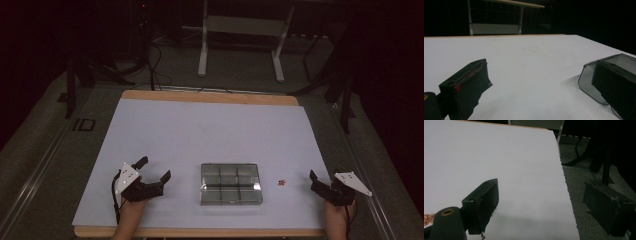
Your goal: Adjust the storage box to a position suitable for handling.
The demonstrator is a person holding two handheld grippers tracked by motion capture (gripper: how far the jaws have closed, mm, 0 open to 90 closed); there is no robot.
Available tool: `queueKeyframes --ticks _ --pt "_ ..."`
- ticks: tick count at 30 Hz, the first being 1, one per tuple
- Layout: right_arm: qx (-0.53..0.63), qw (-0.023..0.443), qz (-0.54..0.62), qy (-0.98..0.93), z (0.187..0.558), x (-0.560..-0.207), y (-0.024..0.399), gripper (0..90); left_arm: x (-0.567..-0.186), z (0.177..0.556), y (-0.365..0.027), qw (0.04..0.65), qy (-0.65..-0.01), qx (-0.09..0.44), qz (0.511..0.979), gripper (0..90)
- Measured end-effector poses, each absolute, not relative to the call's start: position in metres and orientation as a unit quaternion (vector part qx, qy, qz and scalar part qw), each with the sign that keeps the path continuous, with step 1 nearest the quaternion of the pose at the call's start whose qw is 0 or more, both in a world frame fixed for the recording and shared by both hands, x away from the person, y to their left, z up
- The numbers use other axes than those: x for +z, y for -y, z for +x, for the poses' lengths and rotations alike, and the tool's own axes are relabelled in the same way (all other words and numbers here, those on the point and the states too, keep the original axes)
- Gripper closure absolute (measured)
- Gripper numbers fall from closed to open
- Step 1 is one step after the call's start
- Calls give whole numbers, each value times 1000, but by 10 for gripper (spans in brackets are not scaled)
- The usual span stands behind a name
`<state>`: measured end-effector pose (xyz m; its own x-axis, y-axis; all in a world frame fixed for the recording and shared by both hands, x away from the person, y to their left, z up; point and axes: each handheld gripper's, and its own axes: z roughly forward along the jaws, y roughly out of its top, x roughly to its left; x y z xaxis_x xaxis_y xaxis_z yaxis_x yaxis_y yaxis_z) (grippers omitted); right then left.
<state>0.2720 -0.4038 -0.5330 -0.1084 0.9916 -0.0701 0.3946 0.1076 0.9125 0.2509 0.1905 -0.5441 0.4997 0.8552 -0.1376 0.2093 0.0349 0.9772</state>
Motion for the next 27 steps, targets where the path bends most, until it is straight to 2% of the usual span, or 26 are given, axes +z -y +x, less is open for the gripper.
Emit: queueKeyframes --ticks 11,15,19,23,27 --pt "373 401 550 -631 272 -533 401 141 -543 251 -188 575 -422 282 641 16" --pt "367 389 553 -639 275 -532 402 142 -543 254 -189 572 -431 270 643 16" --pt "377 346 545 -664 280 -532 403 152 -542 258 -191 575 -430 248 651 16" --pt "382 336 527 -681 282 -529 399 151 -541 261 -190 578 -425 221 661 16" --pt "405 305 495 -706 283 -525 390 136 -535 263 -184 574 -417 195 677 16"
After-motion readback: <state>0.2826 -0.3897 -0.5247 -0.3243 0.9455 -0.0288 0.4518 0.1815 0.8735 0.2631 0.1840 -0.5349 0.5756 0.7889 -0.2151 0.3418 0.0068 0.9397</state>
